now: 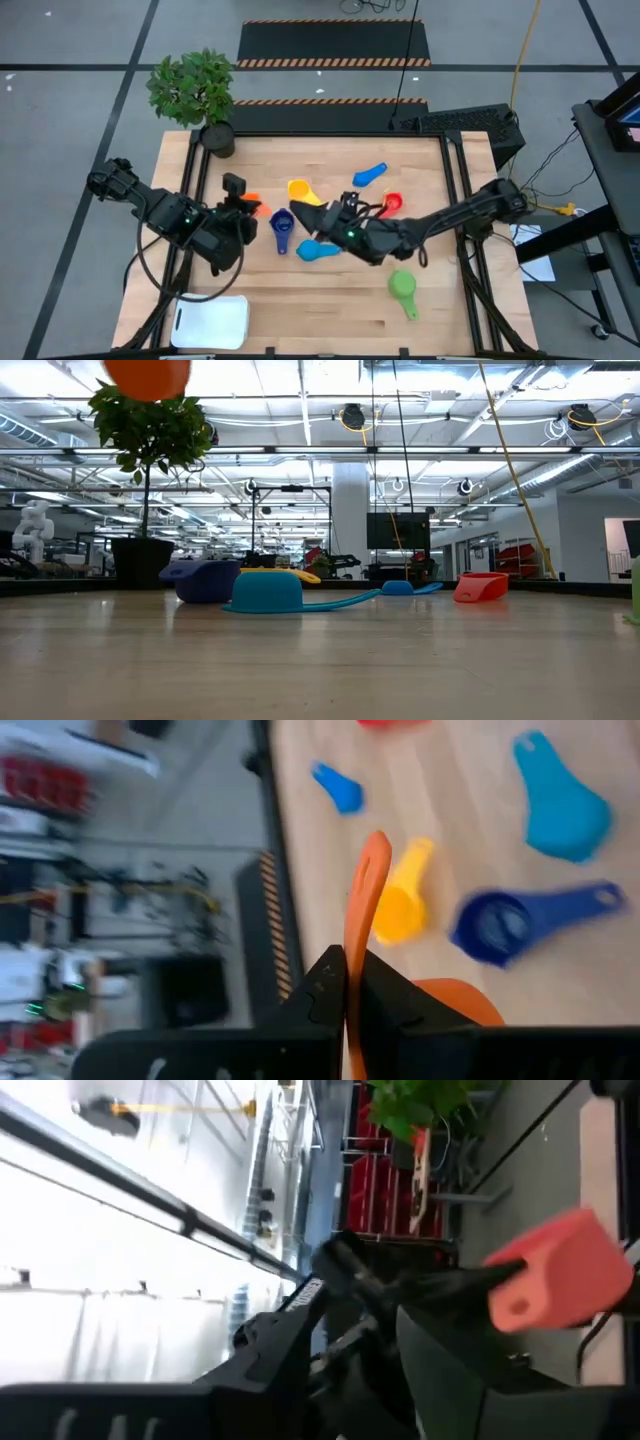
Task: Nest measuring cups in basket
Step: Put the orange measuring cup into the white bin
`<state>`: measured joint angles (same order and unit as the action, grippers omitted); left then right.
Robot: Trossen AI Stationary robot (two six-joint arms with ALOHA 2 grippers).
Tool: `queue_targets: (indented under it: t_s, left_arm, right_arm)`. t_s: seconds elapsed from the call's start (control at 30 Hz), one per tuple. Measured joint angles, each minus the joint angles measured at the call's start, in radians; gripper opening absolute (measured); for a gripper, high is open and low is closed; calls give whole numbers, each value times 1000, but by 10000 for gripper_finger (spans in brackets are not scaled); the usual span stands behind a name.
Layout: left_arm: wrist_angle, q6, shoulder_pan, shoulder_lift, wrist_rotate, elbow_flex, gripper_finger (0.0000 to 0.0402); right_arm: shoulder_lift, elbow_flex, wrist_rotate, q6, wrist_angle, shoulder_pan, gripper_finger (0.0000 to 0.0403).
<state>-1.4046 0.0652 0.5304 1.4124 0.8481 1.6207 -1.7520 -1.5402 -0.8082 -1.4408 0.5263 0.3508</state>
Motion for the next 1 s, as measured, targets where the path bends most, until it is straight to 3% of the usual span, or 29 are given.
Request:
queue_targets:
  t_s: [0.3, 0.53, 0.8, 1.0]
  left_arm:
    - [291, 251, 0, 0, 158, 0, 12]
    - [303, 292, -21, 0, 248, 0, 12]
    - [303, 300, -18, 0, 255, 0, 12]
    - [303, 308, -18, 0, 255, 0, 12]
  right_arm:
    - [-74, 0, 8, -186, 118, -3, 190]
    - [-78, 0, 79, -264, 118, -29, 213]
    - [-78, 0, 136, -278, 114, -91, 214]
    - [-78, 0, 155, -303, 105, -109, 182]
